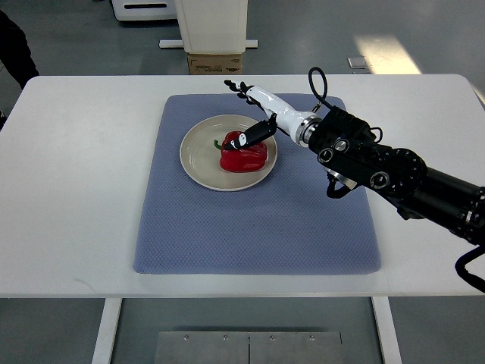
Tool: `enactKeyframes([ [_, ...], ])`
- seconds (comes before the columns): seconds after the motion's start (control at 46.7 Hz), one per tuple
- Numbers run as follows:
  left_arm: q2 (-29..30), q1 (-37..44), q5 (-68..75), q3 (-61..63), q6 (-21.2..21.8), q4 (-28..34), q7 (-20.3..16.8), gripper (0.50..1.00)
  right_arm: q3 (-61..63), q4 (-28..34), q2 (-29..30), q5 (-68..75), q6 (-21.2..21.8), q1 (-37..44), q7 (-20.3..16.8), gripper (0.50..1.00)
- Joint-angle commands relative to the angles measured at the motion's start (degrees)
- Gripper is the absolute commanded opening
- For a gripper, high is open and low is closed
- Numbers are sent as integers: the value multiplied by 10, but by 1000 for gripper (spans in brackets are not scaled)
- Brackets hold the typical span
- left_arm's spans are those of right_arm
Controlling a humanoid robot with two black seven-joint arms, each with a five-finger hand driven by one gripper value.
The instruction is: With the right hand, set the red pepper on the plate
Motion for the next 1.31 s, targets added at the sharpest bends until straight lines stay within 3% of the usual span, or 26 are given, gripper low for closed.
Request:
enactKeyframes([
  [0.0,0,0,0,0,0,0,0,1000,45,1,-13,0,0,-18,-5,998],
  [0.364,0,0,0,0,0,0,0,1000,205,4,-54,0,0,-80,-16,998],
  [1.07,0,0,0,0,0,0,0,1000,545,66,-45,3,0,-220,-114,998],
  [1.284,0,0,0,0,0,0,0,1000,652,104,-15,3,0,-268,-122,1000],
])
